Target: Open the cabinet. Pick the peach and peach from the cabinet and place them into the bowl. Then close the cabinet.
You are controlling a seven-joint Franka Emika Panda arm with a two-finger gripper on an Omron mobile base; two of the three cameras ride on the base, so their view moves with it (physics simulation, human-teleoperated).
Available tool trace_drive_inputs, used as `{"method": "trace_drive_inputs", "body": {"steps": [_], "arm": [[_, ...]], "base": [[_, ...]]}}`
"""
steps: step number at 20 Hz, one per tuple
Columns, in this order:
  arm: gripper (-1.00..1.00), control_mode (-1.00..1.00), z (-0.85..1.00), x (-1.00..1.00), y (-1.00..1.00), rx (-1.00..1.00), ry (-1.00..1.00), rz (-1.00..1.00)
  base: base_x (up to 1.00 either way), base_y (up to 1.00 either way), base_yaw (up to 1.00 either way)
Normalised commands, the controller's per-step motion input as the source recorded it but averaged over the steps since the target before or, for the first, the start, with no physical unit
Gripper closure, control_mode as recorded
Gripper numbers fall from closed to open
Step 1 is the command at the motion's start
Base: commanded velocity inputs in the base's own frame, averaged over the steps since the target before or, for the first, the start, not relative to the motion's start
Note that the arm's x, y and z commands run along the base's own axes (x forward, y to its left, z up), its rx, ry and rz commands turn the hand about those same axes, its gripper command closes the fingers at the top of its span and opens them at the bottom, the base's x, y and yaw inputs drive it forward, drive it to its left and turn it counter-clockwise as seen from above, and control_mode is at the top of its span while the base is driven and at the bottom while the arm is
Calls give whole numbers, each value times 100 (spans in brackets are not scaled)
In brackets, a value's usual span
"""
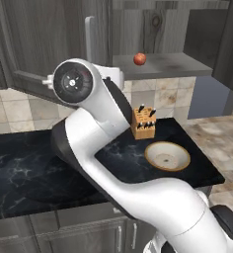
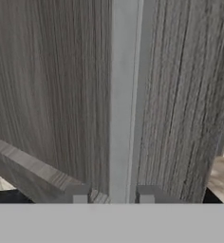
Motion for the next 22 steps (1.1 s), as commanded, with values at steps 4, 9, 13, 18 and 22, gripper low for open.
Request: {"method": "trace_drive_inputs", "body": {"steps": [4, 9, 13, 18, 22], "arm": [[-100, -100, -10, -15, -2, 0, 1, 0], [-100, -100, 0, -64, -14, 0, 0, 1], [-100, -100, 0, -63, -28, 0, 0, 0], [-100, -100, 0, -43, -63, 0, 0, 1], [-100, -100, 0, -19, -76, 0, 0, 5]], "base": [[0, 0, 0], [0, 0, 0], [0, 0, 0], [0, 0, 0], [0, 0, 0]]}}
